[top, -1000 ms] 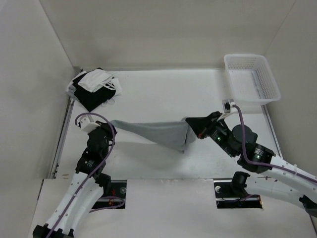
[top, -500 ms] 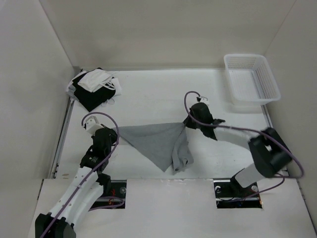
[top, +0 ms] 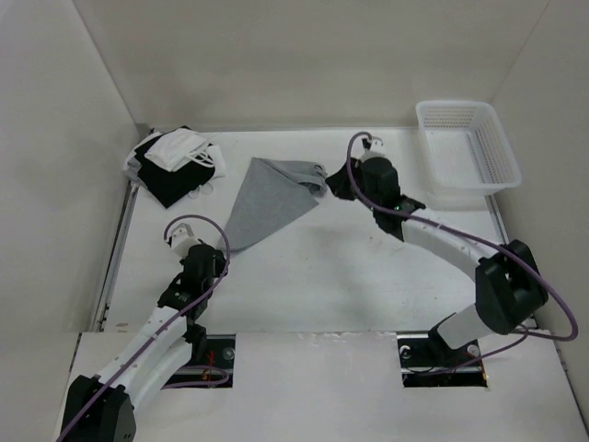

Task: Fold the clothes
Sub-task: Flatten the tank top out

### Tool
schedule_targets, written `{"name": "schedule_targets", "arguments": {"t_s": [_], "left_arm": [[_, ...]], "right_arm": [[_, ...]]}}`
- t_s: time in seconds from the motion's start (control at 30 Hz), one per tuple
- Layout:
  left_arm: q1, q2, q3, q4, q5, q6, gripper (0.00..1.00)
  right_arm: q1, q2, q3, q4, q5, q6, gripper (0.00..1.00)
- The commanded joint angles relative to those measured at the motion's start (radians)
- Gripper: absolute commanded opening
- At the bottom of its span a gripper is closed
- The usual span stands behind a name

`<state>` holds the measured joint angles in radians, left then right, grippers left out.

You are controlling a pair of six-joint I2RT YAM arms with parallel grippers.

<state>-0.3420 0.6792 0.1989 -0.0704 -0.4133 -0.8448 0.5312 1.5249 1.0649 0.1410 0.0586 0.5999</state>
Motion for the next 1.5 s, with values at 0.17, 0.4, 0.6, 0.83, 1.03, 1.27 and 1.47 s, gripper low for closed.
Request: {"name": "schedule_targets", "arguments": {"t_s": [0.17, 0.4, 0.6, 0.83, 1.03, 1.27, 1.47], "left_arm": [[-0.009, -0.007, -0.012, 0.054, 0.027, -0.007, 0.04], [0.018, -0.072, -0.012, 0.014, 0.044, -0.008, 0.04], [0.019, -0.055, -0.009, 0.027, 0.056, -0.013, 0.04], [0.025, -0.061, -0.003, 0.027, 0.056, -0.008, 0.04], [0.033, -0.076, -0.007, 0.043, 0.077, -0.014, 0.04], [0.022, -0.158, -0.019, 0.032, 0.105, -0.017, 0.04], [0.034, -0.162, -0.072, 0.061, 0.165, -0.04, 0.04]], "right_arm": [[0.057, 0.153, -0.151, 0.14, -0.068, -0.015, 0.3], [0.013, 0.385, 0.042, 0.097, -0.088, -0.025, 0.36], [-0.024, 0.472, 0.148, 0.034, -0.109, 0.006, 0.36], [-0.053, 0.54, 0.282, -0.112, -0.186, 0.021, 0.39], [-0.076, 0.578, 0.366, -0.23, -0.275, 0.026, 0.39], [-0.076, 0.638, 0.503, -0.405, -0.286, 0.012, 0.38], [-0.073, 0.699, 0.641, -0.555, -0.261, 0.001, 0.28]]}}
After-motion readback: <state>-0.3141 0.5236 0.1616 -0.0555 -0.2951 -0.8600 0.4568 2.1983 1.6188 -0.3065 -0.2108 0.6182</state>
